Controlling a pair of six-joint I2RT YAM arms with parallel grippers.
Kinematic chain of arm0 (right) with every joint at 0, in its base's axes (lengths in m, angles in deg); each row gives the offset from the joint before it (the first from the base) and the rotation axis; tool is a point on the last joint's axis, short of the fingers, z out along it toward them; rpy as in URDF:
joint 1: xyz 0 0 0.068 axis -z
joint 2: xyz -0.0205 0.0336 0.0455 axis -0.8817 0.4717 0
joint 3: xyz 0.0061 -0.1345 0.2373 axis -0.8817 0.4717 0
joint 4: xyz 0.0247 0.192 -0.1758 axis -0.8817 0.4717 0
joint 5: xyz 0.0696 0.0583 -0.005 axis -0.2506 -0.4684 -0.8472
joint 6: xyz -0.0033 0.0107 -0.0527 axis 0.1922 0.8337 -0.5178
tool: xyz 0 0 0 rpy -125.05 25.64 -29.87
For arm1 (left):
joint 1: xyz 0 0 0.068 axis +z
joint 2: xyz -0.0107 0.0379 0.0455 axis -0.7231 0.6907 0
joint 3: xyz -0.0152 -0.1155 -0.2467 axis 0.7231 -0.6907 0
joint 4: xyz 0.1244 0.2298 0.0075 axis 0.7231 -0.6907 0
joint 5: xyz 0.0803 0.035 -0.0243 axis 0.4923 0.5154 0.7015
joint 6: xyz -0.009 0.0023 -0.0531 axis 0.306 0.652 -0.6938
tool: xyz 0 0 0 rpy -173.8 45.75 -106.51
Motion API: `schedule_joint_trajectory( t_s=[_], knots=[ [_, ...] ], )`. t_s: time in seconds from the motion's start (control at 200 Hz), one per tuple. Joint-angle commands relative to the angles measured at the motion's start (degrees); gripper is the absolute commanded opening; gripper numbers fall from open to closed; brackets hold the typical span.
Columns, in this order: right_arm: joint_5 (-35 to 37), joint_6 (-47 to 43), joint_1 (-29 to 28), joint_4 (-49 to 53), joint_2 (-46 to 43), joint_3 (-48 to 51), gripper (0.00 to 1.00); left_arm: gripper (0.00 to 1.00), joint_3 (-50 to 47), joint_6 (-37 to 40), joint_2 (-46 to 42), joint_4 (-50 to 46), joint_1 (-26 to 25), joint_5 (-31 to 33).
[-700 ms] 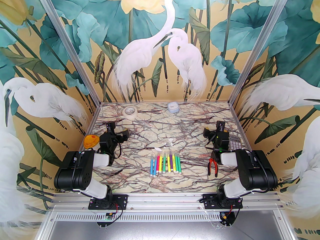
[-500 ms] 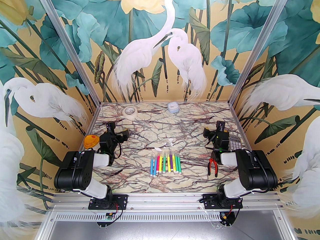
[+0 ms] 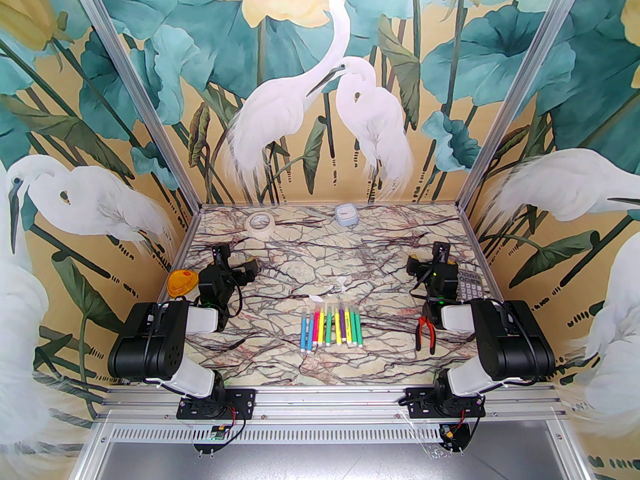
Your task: Open the pen caps
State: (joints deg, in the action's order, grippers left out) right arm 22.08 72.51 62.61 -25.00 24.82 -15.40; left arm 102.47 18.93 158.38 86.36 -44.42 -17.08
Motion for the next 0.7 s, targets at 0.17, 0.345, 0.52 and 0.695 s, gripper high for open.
schedule_joint_trajectory(
  t_s=[0.17, 0.345, 0.52, 0.695],
  knots=[
    [-0.2, 0.9, 0.0, -1.0, -0.2, 0.1, 0.99, 1.0, 1.0, 0.2, 0.0, 0.0, 0.0, 2.5],
    [4.9, 0.8, -1.4, -2.1, 0.0, 0.4, 0.99, 1.0, -0.6, -1.2, 0.0, 3.2, -1.5, 11.6],
    [3.7, 0.5, -1.4, -1.7, 0.0, 0.2, 0.99, 1.0, 0.5, 0.6, 0.0, 0.9, -1.4, 5.3],
    [3.6, 0.2, -1.5, -0.4, -0.7, -0.2, 0.99, 1.0, 0.4, 0.6, 0.0, 1.2, -1.4, 5.3]
  ],
)
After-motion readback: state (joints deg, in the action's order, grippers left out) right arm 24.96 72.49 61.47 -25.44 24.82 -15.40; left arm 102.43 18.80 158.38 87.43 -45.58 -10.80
